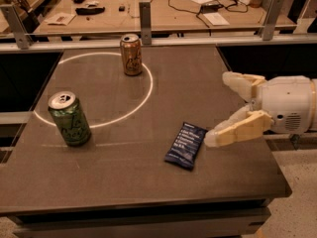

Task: Pick green can

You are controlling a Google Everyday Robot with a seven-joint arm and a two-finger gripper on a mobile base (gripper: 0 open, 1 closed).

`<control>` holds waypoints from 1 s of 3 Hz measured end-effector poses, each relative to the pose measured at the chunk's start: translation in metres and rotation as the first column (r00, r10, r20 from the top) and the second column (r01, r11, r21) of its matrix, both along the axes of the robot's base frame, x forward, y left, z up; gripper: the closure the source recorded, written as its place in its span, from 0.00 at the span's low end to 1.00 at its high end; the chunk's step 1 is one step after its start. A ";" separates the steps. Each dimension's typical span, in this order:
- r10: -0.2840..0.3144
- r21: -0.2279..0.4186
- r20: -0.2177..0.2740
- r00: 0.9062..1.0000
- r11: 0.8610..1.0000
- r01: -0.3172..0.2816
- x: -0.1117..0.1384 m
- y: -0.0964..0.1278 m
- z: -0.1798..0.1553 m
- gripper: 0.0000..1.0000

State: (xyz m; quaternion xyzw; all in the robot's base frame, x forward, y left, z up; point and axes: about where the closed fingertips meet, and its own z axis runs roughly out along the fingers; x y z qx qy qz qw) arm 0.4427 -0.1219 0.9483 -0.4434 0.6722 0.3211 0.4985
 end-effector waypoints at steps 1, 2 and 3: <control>0.018 -0.046 0.007 1.000 0.999 -0.018 -0.002 0.030 -0.020 0.00; 0.000 0.003 -0.022 1.000 1.000 0.000 -0.001 0.052 -0.043 0.00; 0.003 0.090 -0.032 0.999 0.996 0.000 0.004 0.086 -0.055 0.00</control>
Offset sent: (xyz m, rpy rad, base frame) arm 0.0044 0.0777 -0.0726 0.1208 0.0800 -0.0441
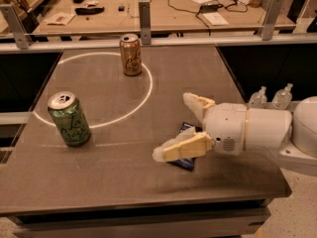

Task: Pick green can

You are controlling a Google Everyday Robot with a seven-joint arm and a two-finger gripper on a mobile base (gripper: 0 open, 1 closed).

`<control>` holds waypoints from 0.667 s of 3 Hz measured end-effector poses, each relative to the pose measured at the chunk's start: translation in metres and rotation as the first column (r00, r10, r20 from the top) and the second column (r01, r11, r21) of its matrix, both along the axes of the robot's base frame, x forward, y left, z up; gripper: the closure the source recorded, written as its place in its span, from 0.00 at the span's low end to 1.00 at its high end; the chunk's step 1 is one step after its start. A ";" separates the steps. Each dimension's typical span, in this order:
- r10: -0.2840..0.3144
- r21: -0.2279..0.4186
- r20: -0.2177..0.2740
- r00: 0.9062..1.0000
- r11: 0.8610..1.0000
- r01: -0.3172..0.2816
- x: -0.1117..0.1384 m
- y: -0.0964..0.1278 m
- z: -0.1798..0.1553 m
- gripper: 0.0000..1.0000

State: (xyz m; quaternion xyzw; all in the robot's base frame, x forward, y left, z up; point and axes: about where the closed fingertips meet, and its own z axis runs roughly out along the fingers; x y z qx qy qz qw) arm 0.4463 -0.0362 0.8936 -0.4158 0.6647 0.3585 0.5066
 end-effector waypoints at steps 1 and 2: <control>0.052 0.069 -0.007 0.999 0.996 -0.052 -0.004 0.035 -0.010 0.00; 0.119 0.112 -0.008 0.993 0.987 -0.117 -0.012 0.071 -0.016 0.00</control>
Offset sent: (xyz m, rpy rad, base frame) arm -0.0200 0.1089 -0.0257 0.1654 0.0248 0.1924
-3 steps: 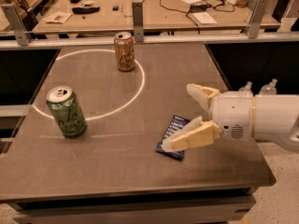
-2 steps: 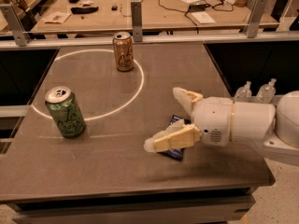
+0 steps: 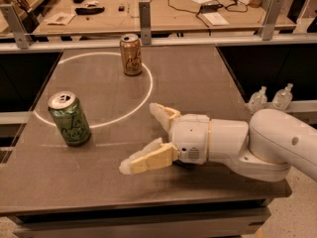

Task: Pick green can

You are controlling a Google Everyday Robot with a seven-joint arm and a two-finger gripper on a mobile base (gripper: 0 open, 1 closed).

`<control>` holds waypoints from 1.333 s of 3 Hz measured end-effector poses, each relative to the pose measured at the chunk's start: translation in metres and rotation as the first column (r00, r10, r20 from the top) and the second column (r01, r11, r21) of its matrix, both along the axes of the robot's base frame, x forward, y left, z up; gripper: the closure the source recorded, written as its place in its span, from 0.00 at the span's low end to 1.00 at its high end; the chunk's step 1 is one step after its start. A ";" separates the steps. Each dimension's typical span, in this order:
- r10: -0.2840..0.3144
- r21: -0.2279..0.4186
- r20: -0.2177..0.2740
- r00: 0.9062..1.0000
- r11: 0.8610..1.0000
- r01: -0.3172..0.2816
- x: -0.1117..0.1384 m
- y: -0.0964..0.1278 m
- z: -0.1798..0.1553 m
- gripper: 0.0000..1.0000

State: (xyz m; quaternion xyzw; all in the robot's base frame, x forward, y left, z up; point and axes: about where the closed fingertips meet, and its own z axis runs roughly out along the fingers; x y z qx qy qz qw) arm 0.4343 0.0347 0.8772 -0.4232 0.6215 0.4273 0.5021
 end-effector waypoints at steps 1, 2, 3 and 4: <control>0.053 -0.019 0.008 0.999 0.998 -0.052 -0.005 0.027 -0.002 0.00; 0.124 -0.062 0.035 0.992 0.991 -0.122 -0.007 0.051 0.002 0.00; 0.119 -0.068 0.047 0.992 0.991 -0.115 -0.006 0.060 0.005 0.00; 0.114 -0.085 0.061 0.992 0.990 -0.109 -0.003 0.072 0.004 0.00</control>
Offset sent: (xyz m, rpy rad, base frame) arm -0.0041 0.0665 0.0055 -0.0996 -0.0665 0.1824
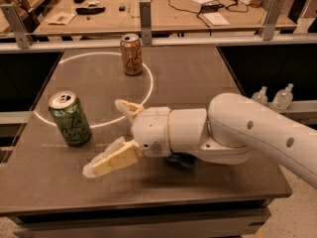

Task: Pick green can

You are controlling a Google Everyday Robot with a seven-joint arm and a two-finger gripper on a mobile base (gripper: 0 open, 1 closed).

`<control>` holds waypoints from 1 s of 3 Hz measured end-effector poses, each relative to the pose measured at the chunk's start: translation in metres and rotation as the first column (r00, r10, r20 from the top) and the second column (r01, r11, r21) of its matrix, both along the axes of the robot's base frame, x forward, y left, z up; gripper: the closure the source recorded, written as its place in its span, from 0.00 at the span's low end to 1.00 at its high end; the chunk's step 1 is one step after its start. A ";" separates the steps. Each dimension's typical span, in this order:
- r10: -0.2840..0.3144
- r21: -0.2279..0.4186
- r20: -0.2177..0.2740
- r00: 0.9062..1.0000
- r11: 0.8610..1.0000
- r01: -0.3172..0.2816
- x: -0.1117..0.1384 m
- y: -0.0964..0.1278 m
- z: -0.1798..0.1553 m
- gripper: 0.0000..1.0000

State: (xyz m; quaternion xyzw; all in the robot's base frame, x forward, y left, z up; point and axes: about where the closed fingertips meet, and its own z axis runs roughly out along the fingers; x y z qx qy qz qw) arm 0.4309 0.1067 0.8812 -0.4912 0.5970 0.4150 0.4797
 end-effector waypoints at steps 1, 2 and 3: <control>-0.020 -0.024 0.007 1.000 1.000 0.020 0.012 0.010 -0.004 0.00; -0.034 -0.044 0.018 0.999 0.998 0.035 0.029 0.014 -0.007 0.00; -0.031 -0.045 0.022 0.999 0.999 0.032 0.041 0.026 0.000 0.00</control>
Offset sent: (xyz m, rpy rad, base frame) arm 0.0525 0.0159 -0.0120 -0.0685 -0.0243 -0.0603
